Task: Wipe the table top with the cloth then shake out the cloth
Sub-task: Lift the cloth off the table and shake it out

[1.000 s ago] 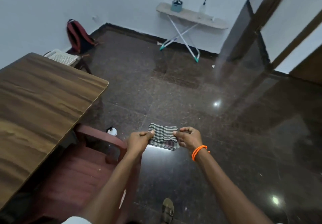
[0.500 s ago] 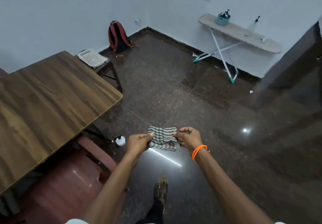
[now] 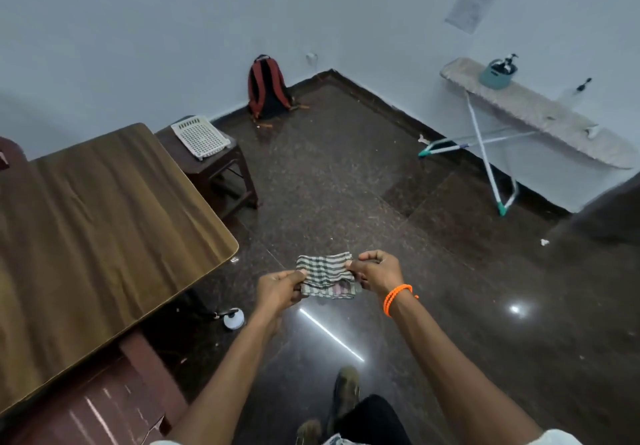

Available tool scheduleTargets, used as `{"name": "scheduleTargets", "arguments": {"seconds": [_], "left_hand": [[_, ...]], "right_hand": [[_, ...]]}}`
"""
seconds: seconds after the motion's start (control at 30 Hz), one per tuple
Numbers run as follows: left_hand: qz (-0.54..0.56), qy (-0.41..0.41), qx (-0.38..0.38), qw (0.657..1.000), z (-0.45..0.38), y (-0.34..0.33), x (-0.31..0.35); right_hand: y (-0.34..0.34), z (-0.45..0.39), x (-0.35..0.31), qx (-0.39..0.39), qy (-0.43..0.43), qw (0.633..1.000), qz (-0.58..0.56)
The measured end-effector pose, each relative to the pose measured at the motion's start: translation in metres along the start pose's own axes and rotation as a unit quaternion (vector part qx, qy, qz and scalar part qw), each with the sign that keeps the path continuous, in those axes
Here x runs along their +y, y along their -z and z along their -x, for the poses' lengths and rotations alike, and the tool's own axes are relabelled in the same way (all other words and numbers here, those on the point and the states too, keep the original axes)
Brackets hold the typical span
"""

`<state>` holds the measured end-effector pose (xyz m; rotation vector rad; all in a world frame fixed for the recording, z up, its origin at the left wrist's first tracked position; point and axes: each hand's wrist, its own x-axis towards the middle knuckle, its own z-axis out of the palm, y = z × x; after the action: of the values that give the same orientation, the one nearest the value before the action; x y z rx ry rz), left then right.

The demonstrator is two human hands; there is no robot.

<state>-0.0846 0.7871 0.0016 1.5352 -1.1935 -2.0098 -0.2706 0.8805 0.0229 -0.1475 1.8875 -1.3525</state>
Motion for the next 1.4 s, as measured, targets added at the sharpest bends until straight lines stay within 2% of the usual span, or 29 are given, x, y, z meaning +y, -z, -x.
{"name": "scheduleTargets", "arguments": {"seconds": [0.17, 0.53, 0.77, 1.03, 1.23, 1.4], "left_hand": [[0.012, -0.009, 0.035, 0.999, -0.06, -0.021, 0.049], [0.079, -0.007, 0.17, 0.982, -0.17, -0.038, 0.152], [0.115, -0.003, 0.217, 0.969, -0.251, -0.015, 0.209], [0.161, 0.003, 0.248, 0.955, -0.363, 0.017, 0.272], [0.168, 0.025, 0.271, 0.947, -0.434, 0.053, 0.311], [0.142, 0.04, 0.321, 0.935, -0.491, 0.084, 0.338]], "right_hand": [[-0.021, -0.087, -0.05, -0.056, 0.01, 0.998, 0.016], [-0.106, -0.246, -0.15, -0.169, 0.01, 0.984, 0.061], [-0.18, -0.329, -0.206, -0.226, 0.008, 0.968, 0.103], [-0.28, -0.422, -0.263, -0.23, 0.03, 0.961, 0.152], [-0.35, -0.474, -0.3, -0.245, 0.037, 0.952, 0.178], [-0.412, -0.519, -0.316, -0.269, 0.039, 0.94, 0.204]]}}
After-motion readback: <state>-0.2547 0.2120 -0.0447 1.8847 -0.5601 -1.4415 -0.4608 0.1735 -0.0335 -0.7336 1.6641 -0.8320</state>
